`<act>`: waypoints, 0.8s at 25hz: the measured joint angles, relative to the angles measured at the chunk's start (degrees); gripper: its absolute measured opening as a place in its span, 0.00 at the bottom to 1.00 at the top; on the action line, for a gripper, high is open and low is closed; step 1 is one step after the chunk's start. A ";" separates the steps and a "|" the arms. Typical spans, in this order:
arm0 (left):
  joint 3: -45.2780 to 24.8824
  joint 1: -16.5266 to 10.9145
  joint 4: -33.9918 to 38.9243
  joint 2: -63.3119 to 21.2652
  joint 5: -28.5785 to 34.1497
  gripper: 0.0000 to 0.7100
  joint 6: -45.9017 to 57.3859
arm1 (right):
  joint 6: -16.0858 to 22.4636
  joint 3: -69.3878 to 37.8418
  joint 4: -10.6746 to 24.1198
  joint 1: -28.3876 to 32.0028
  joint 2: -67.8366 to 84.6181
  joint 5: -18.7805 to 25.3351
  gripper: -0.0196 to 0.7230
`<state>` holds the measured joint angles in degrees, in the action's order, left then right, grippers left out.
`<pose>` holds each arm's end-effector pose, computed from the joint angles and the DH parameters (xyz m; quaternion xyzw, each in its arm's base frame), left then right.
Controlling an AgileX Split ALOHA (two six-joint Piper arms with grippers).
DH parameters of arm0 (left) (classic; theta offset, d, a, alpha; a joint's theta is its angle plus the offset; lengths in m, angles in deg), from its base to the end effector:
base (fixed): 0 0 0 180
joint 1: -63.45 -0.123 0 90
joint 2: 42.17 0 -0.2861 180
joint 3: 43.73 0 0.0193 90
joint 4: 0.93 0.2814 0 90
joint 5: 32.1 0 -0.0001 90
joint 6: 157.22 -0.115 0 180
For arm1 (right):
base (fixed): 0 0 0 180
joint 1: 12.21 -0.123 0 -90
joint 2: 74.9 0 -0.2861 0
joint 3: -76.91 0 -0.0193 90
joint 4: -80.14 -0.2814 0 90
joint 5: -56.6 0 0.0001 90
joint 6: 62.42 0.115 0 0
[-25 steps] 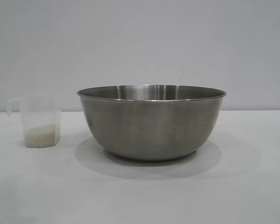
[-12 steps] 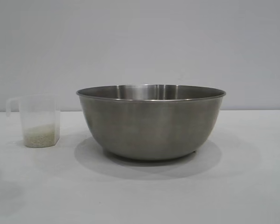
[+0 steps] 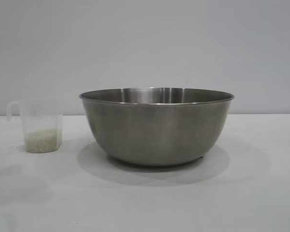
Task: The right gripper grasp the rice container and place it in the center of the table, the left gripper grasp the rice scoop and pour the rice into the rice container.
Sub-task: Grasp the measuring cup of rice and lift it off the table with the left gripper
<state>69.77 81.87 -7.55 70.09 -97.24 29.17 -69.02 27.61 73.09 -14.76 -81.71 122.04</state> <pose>0.2300 -0.0639 0.0607 0.0388 0.8360 -0.0876 0.5403 0.0357 0.0144 0.2703 -0.0745 0.8679 0.0440 0.4892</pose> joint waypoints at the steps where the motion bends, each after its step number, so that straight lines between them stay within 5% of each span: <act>1: 0.91 0.00 0.13 0.38 0.00 0.33 -0.27 | 0.00 0.00 0.00 0.00 0.00 0.00 0.73; 20: 8.44 0.00 -2.99 6.26 -0.03 0.33 -4.63 | 0.00 0.00 0.00 0.00 0.00 0.00 0.73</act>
<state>78.21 81.87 -10.55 76.35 -97.26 24.54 -69.02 27.61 73.09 -14.76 -81.71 122.04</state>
